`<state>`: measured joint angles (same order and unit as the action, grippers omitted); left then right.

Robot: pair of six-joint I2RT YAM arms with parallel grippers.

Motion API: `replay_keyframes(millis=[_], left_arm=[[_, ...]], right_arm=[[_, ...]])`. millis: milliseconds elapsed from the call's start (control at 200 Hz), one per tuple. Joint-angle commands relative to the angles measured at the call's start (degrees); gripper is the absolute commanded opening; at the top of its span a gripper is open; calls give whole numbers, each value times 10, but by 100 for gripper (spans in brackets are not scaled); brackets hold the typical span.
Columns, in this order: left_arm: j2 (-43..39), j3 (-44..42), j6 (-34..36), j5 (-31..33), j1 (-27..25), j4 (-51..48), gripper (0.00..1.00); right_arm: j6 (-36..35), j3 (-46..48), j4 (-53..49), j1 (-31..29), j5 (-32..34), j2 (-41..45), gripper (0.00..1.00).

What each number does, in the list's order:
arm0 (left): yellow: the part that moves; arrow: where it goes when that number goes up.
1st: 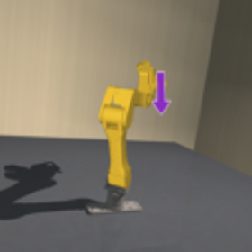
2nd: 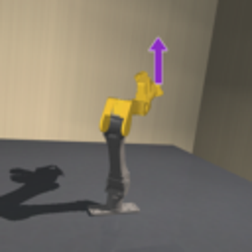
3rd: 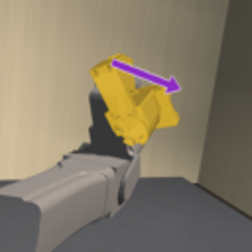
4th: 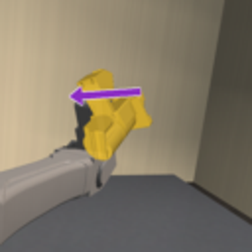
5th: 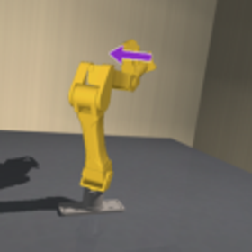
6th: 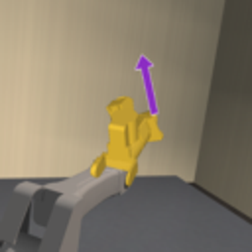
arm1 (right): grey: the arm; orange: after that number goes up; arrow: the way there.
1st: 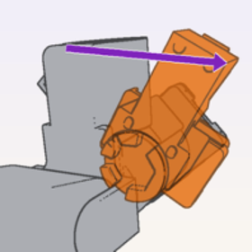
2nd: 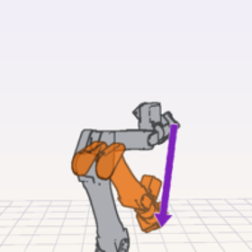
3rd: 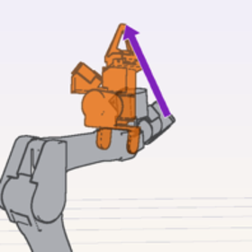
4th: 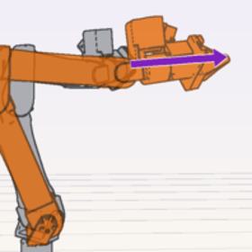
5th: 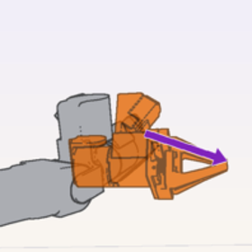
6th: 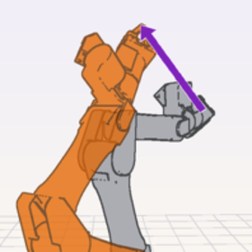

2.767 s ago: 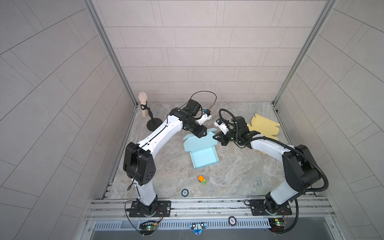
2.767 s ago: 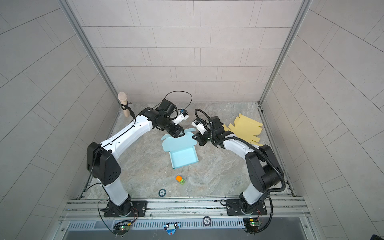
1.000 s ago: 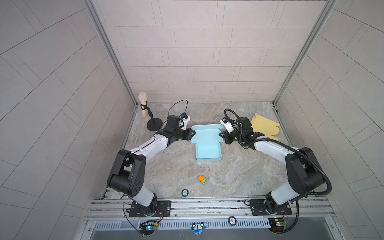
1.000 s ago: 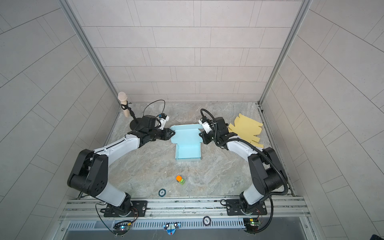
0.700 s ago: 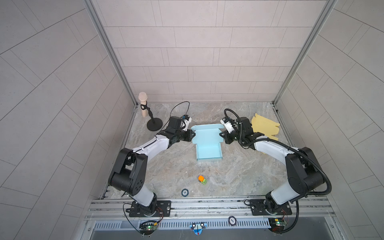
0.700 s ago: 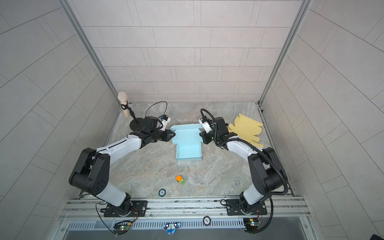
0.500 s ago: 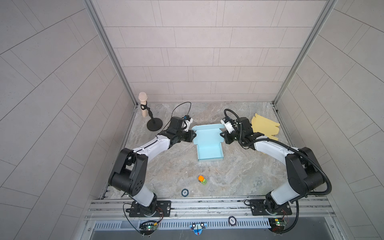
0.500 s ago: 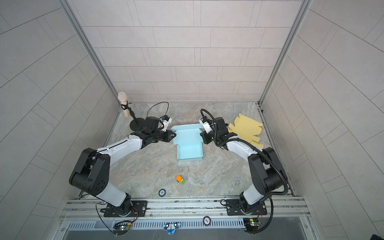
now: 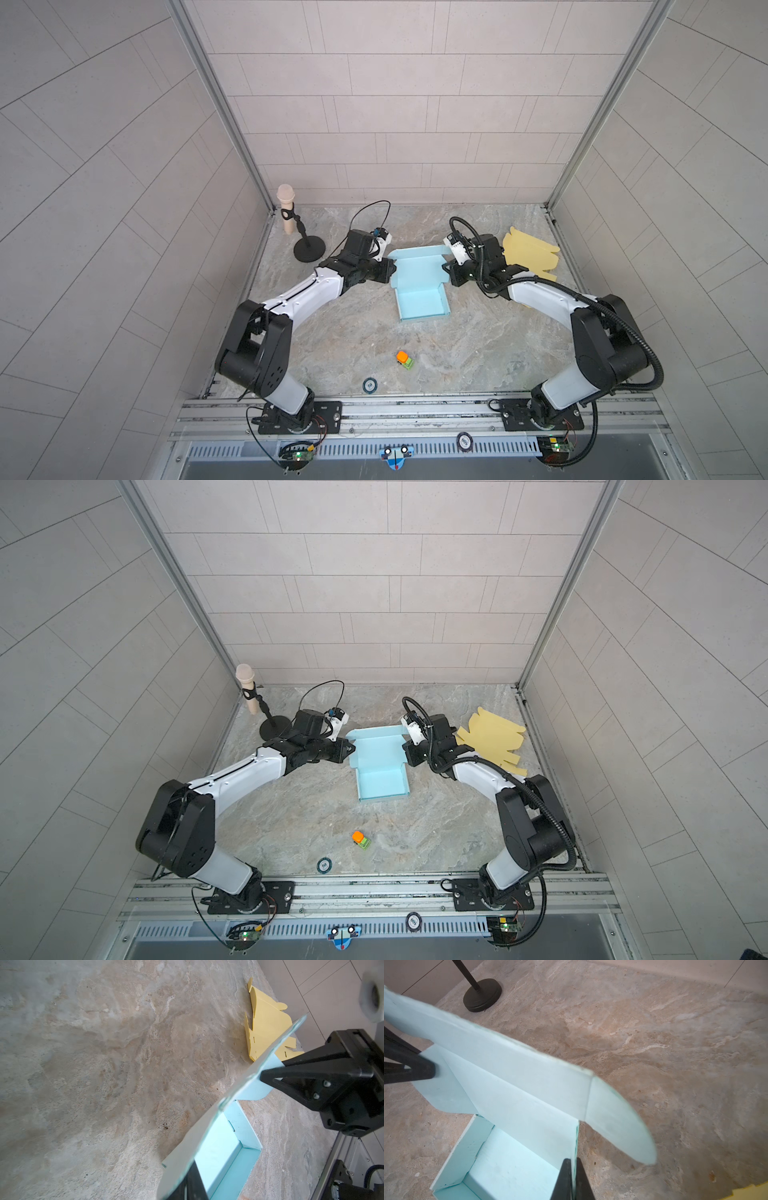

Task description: Fold the paper box

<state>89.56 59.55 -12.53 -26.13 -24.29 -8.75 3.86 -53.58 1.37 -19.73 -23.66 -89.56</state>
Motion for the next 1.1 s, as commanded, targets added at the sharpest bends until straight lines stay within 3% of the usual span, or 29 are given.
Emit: replay_keyframes(millis=[0, 255, 696, 1096], left_arm=[[-20, 22, 23, 19, -8, -22, 6], [-23, 22, 35, 20, -9, -32, 6], [-28, 23, 40, 24, -10, -36, 6], [-2, 45, -29, 64, -10, 54, 7]], right_arm=[[-3, -11, -18, 2, 13, 18, 12], [1, -8, -22, 2, 12, 29, 16], [3, -7, -23, 1, -2, 31, 3], [53, -81, -39, -38, 42, -10, 10]])
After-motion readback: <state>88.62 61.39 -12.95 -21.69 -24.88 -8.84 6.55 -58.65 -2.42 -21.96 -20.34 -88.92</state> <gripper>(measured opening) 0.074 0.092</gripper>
